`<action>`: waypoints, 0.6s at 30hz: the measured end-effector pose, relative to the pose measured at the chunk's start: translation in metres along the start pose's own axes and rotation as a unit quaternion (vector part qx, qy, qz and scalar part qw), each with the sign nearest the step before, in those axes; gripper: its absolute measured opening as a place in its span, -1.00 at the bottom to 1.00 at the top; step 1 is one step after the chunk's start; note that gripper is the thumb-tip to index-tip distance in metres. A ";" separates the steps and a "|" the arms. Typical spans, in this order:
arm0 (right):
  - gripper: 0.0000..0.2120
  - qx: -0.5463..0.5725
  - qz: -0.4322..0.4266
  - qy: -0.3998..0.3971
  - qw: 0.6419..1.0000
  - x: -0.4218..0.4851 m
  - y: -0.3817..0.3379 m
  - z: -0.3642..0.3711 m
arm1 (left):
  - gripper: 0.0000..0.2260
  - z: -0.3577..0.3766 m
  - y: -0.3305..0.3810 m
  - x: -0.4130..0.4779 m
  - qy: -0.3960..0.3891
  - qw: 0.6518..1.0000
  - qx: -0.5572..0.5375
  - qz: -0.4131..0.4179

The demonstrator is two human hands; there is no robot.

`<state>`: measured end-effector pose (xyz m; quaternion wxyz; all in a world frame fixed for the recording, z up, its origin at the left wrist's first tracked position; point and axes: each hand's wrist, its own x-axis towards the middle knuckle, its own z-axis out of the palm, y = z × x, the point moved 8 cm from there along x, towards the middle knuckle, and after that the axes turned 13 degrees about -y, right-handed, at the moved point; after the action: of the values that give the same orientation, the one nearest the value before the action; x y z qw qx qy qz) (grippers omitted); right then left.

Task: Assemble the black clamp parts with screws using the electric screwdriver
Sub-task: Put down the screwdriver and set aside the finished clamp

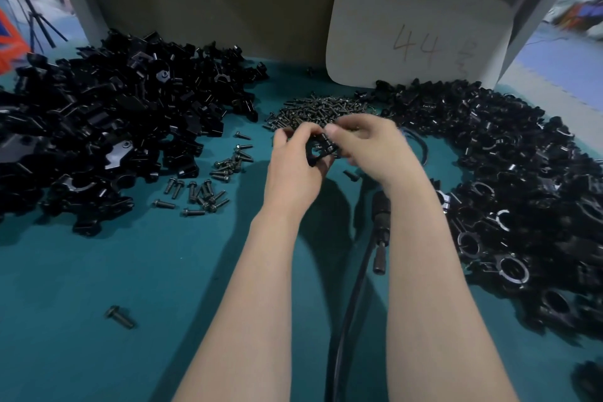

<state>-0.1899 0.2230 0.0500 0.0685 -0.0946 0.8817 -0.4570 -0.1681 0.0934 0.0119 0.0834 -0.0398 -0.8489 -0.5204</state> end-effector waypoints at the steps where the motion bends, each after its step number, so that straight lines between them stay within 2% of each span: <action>1: -0.70 -0.012 0.003 -0.027 1.000 0.001 -0.001 0.008 | -0.61 0.001 0.002 0.000 -0.008 1.000 0.001 0.006; 3: -0.76 -0.013 0.010 -0.014 1.000 0.004 0.004 0.010 | -0.36 0.003 0.004 0.001 -0.028 1.000 0.005 0.013; 5: -0.82 0.076 0.016 0.015 0.997 0.004 0.014 0.004 | -0.20 0.005 0.002 0.002 -0.042 0.998 -0.050 0.002; 6: -0.85 0.127 0.018 0.025 0.991 0.003 0.018 0.002 | -0.22 0.006 0.001 0.003 -0.040 0.995 -0.095 -0.006; 7: -0.89 0.165 0.018 0.033 0.986 0.002 0.020 0.000 | -0.33 0.005 -0.001 0.004 -0.032 0.990 -0.137 -0.015; 10: -0.87 0.230 0.011 0.043 0.972 -0.003 0.022 -0.003 | -0.85 0.001 0.001 0.006 0.015 0.981 -0.193 -0.016; 11: -0.85 0.250 0.011 0.044 0.967 -0.006 0.022 -0.004 | -0.93 0.002 0.003 0.006 0.028 0.979 -0.201 -0.012; 14: -0.84 0.283 0.014 0.068 0.957 -0.023 0.028 -0.020 | -0.91 0.016 0.018 0.005 0.044 0.977 -0.208 -0.008; 18: -0.80 0.256 0.031 0.179 0.949 -0.062 0.053 -0.073 | -0.93 0.066 0.067 0.009 -0.033 0.982 -0.185 0.013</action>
<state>-0.1501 0.3248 0.0503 -0.0543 0.0367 0.7352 -0.6746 -0.1728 0.1822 0.0427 0.0538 -0.0830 -0.7395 -0.6658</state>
